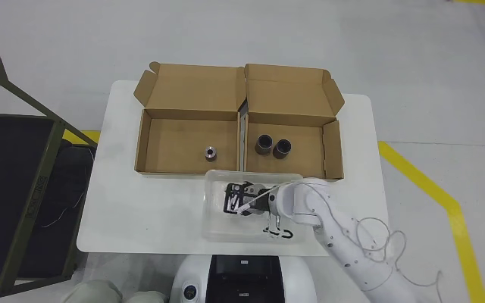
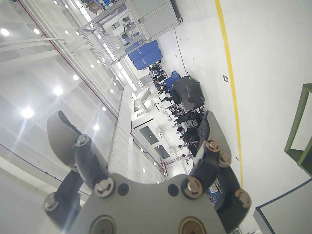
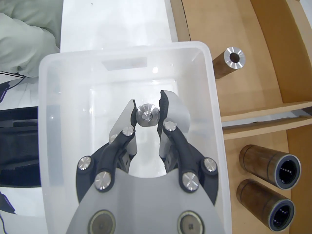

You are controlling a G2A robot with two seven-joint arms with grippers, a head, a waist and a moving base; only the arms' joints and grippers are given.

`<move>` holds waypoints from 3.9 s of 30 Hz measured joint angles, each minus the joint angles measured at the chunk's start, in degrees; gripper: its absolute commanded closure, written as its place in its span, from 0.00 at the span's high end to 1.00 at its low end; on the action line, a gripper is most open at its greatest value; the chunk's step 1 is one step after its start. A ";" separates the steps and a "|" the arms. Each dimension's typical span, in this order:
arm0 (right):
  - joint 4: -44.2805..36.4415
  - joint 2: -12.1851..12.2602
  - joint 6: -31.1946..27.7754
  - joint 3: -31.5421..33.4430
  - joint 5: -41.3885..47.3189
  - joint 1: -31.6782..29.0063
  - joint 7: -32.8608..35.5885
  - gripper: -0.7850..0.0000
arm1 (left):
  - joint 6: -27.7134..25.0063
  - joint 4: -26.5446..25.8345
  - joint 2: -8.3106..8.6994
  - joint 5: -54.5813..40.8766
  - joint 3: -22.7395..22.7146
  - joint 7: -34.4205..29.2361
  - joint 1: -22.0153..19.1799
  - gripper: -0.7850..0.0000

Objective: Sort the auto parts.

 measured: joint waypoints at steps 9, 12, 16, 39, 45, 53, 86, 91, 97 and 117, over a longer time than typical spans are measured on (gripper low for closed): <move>-4.68 0.52 -0.60 0.52 1.91 -0.52 -1.91 0.00 | 0.00 0.00 0.00 0.00 0.00 0.00 0.00 1.00; -5.24 0.59 -2.29 0.79 4.63 -0.13 -4.86 0.00 | 0.00 0.00 0.00 0.00 0.00 0.00 0.00 1.00; -7.28 0.93 -5.50 1.71 6.94 0.51 -8.11 0.00 | 0.00 0.00 0.00 0.00 0.00 0.00 0.00 1.00; -15.72 2.27 -7.56 9.58 2.17 1.12 -33.02 0.00 | 0.00 0.00 0.00 0.00 0.00 0.00 0.00 1.00; -17.42 2.77 -4.60 10.66 -7.91 -1.66 -45.27 0.00 | 0.00 0.00 0.00 0.00 0.00 0.00 0.00 1.00; -20.23 3.38 -1.69 11.40 -12.65 -4.01 -50.17 0.00 | 0.00 0.00 0.00 0.00 0.00 0.00 0.00 1.00; -10.13 2.14 5.81 5.89 -5.44 5.34 -36.76 0.00 | 0.00 0.00 0.00 0.00 0.00 0.00 0.00 1.00; -6.37 1.36 7.19 3.66 -3.28 8.32 -32.66 0.00 | 0.00 0.00 0.00 0.00 0.00 0.00 0.00 1.00; -1.26 0.31 9.11 1.30 0.08 11.76 -27.18 0.00 | 0.00 0.00 0.00 0.00 0.00 0.00 0.00 1.00; 23.97 -5.73 16.94 -8.42 10.90 25.02 -16.64 0.00 | 0.00 0.00 0.00 0.00 0.00 0.00 0.00 1.00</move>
